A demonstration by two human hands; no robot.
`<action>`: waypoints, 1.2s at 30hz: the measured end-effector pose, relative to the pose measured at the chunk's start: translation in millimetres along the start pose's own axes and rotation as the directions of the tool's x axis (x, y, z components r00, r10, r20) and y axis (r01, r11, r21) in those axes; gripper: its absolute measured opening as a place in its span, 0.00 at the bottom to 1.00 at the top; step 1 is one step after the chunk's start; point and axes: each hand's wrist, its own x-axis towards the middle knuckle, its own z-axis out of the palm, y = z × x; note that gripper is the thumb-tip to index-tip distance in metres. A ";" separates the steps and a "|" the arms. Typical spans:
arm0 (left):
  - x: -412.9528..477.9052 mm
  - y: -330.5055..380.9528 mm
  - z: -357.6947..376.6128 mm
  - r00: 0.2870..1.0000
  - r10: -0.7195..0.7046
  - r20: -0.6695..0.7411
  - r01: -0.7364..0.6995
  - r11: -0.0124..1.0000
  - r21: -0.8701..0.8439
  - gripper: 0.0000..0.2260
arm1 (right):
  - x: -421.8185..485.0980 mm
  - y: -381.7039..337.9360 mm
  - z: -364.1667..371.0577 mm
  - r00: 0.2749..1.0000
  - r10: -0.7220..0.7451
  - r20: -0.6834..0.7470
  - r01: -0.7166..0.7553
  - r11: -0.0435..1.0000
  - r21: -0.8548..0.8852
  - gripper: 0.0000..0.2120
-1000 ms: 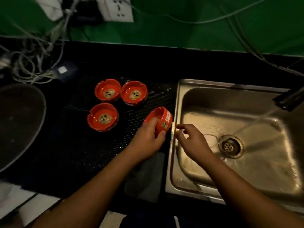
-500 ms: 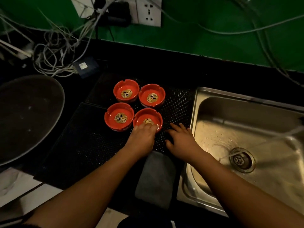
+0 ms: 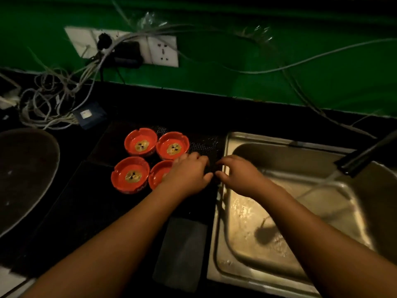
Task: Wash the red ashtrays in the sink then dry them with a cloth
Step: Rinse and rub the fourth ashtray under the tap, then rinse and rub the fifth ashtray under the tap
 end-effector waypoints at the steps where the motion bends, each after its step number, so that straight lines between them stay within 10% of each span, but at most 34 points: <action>1: 11.1 17.3 -12.6 0.999 0.042 -0.030 -0.042 0.999 -0.011 0.18 | -2.4 8.8 -20.6 1.000 0.005 -0.025 -0.005 1.000 0.002 0.17; 17: 175.0 248.3 -206.2 0.782 0.465 -0.414 -0.508 0.861 0.009 0.14 | -39.8 137.9 -318.2 0.799 0.069 -0.598 -0.164 0.981 -0.107 0.13; 26: 261.0 303.7 -232.0 0.931 0.196 -0.308 -0.225 0.972 -0.062 0.28 | -43.8 187.4 -351.2 0.753 0.228 -0.617 -0.351 0.933 -0.083 0.21; 36: 256.6 308.2 -228.3 0.892 0.133 -0.432 -0.210 0.968 -0.135 0.25 | -49.2 196.7 -335.2 0.783 0.219 -0.582 -0.275 0.961 -0.008 0.16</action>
